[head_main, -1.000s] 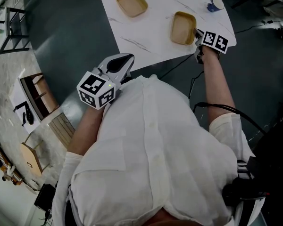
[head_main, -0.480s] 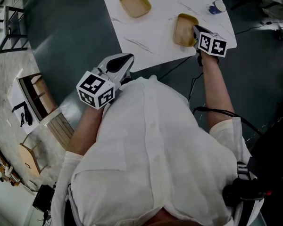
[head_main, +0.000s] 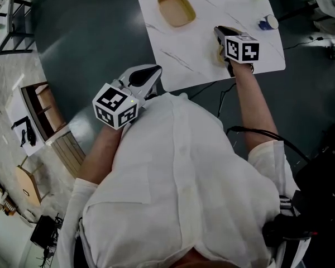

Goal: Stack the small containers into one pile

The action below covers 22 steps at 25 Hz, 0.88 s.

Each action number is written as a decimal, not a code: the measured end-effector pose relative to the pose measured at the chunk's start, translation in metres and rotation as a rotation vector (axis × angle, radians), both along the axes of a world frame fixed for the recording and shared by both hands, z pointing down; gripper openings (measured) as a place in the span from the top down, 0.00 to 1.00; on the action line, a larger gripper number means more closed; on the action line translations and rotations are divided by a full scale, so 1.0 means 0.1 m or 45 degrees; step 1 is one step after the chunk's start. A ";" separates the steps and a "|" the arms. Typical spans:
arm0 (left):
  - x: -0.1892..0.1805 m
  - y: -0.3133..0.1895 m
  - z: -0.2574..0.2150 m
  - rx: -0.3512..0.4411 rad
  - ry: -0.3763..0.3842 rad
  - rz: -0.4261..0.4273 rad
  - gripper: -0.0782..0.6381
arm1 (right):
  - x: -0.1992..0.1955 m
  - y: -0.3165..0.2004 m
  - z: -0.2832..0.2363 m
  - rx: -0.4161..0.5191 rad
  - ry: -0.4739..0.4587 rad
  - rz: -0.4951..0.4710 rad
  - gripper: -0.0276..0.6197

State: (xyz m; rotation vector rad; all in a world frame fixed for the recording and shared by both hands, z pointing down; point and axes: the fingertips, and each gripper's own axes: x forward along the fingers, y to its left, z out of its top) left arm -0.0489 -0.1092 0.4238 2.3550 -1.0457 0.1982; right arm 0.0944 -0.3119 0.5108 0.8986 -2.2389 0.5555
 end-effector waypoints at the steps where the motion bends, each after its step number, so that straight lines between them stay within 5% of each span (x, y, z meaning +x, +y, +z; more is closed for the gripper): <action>1: -0.06 -0.01 0.00 0.000 0.002 -0.001 0.88 | -0.10 -0.03 0.01 -0.005 0.002 -0.015 0.93; 7: -0.41 -0.09 0.06 -0.025 0.011 -0.023 0.88 | -0.53 -0.29 0.17 -0.034 0.036 -0.048 0.84; 22: -1.14 -0.13 0.35 -0.101 0.058 -0.079 0.88 | -0.99 -0.93 0.79 -0.065 0.231 -0.054 0.84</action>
